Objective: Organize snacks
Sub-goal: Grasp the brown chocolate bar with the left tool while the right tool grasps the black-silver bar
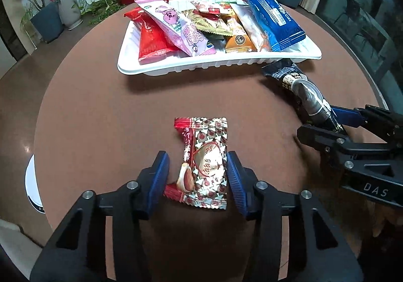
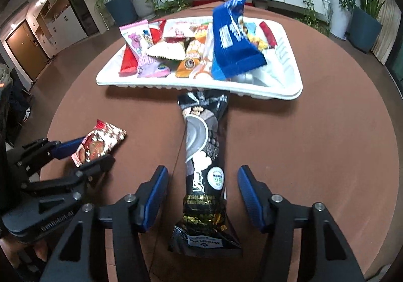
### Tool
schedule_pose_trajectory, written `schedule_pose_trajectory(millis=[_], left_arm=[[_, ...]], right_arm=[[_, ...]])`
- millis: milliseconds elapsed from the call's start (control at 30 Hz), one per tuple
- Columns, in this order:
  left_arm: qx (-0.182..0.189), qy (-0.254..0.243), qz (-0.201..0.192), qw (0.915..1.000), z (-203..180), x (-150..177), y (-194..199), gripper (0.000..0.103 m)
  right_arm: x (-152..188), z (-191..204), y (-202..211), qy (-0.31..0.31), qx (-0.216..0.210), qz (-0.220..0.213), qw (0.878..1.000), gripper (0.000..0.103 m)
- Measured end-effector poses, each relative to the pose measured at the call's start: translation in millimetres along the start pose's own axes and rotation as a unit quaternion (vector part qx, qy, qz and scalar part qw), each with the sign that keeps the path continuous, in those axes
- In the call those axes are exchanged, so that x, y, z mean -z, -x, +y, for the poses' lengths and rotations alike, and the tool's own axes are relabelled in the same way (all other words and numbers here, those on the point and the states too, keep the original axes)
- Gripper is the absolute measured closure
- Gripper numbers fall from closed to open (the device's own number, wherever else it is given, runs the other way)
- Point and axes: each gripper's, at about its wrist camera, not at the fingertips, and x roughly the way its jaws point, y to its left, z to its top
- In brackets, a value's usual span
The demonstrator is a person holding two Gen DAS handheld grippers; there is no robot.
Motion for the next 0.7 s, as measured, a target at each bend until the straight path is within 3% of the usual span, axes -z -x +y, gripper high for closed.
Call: schedule_pose_trajectory(millis=[100, 167, 267, 433, 700], left_arm=[[0.001, -0.003, 0.001, 1.0, 1.0, -2.9, -0.7, 0.06], [0.001, -0.006, 0.0, 1.0, 0.9, -3.7, -0.4, 0.073], [0.002, -0.008, 0.0, 1.0, 3.1, -6.4, -1.6, 0.081], [0.01, -0.002, -0.004, 0.9999, 5.5, -5.4, -0.7, 0.084], [0.038, 0.025, -0.009, 0.9989, 18.8, 2.0, 7.4, 0.086]], right_arm=[[0.1, -1.0, 0.6, 0.0, 0.0, 0.0, 1.0, 0.042], [0.6, -0.7, 0.9, 0.004, 0.003, -0.001, 1.0, 0.042], [1.0, -0.3, 1.7, 0.009, 0.011, -0.001, 1.0, 0.047], [0.9, -3.9, 4.0, 0.007, 0.015, -0.002, 1.0, 0.073], [2.1, -8.8, 8.4, -0.017, -0.014, -0.009, 1.0, 0.078]])
